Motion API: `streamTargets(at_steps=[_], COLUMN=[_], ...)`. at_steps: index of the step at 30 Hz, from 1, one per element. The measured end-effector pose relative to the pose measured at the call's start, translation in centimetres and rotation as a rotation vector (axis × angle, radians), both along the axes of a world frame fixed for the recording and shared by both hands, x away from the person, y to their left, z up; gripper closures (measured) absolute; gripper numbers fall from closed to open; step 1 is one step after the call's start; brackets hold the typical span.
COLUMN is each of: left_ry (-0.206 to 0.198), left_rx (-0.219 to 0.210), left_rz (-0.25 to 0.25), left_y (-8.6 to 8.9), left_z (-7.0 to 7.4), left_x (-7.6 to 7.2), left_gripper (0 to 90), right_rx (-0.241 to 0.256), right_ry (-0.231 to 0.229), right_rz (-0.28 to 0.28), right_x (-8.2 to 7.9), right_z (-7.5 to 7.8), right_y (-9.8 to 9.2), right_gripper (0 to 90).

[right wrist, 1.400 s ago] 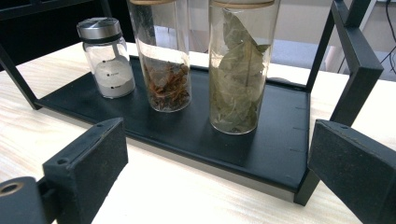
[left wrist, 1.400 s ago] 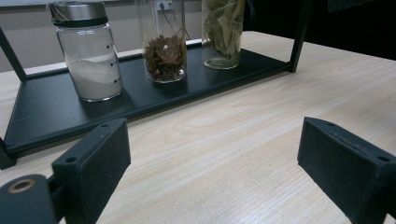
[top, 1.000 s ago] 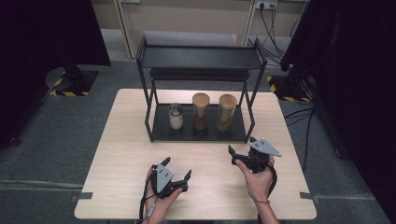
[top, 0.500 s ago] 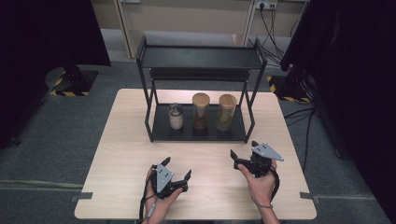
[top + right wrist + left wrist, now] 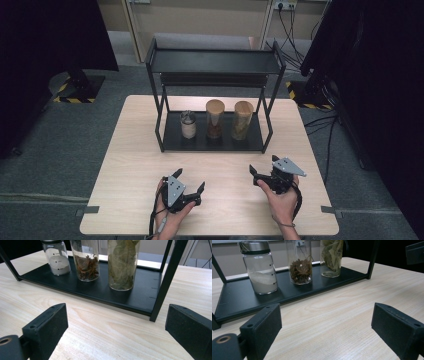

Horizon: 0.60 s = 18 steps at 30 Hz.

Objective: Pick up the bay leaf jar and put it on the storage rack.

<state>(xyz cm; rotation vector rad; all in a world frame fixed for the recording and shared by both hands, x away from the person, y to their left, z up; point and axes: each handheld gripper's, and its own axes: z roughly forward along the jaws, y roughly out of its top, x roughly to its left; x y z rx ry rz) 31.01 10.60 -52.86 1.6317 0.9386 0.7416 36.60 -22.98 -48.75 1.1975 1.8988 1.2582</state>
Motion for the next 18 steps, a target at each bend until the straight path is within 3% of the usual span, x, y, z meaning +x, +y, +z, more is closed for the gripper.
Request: streamTargets(at_steps=[18], left_ry=[-0.001], left_rx=[-0.001], left_rz=[0.001], left_y=[0.0], left_z=[0.0], left_x=[0.0], left_gripper=[8.8], right_rx=[-0.013], right_ry=[0.011], right_rz=[-0.007], right_x=[-0.9], right_z=[-0.9], right_y=[-1.3], right_gripper=[4.6])
